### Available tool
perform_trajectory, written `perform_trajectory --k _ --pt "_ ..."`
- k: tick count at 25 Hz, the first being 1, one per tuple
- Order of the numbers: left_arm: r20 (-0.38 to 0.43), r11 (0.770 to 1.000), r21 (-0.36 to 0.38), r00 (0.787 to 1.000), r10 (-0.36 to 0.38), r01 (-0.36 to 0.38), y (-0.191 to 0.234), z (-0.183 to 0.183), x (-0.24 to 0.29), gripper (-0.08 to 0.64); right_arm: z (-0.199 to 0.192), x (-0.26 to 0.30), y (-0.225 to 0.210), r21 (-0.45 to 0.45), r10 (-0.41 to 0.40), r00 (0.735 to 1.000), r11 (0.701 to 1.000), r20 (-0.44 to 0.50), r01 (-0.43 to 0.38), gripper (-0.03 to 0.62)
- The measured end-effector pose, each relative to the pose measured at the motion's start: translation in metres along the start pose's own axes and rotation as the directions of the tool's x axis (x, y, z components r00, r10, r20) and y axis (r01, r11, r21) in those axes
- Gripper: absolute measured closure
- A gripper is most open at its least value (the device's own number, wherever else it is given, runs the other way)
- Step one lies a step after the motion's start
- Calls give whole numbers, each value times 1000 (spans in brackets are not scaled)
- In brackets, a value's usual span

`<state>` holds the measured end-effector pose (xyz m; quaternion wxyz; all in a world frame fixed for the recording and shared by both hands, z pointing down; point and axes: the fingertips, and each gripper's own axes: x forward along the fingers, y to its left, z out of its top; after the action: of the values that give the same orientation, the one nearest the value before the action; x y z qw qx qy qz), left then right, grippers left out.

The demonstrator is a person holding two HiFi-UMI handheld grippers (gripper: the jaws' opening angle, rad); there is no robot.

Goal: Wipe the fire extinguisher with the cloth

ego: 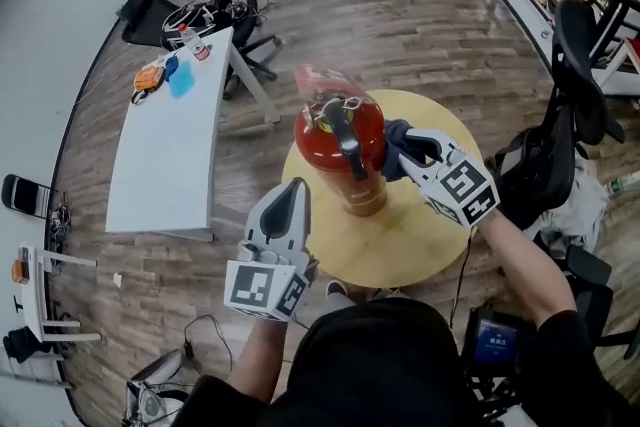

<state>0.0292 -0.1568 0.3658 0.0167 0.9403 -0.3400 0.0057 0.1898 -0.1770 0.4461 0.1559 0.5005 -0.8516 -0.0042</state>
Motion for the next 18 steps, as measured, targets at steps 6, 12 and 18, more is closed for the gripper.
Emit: perform_trajectory --k 6,12,18 --pt "-27 1000 -14 999 -19 19 -9 -18 14 535 88 -35 -7 -15 -6 972 1000 237 10 500" --pt "-72 1000 -16 997 -24 22 -12 -34 22 535 8 -11 -2 111 14 994 993 110 -27 500" --pt "-134 999 -15 991 -31 29 -12 -56 21 535 -111 28 13 147 57 991 988 -119 -39 500"
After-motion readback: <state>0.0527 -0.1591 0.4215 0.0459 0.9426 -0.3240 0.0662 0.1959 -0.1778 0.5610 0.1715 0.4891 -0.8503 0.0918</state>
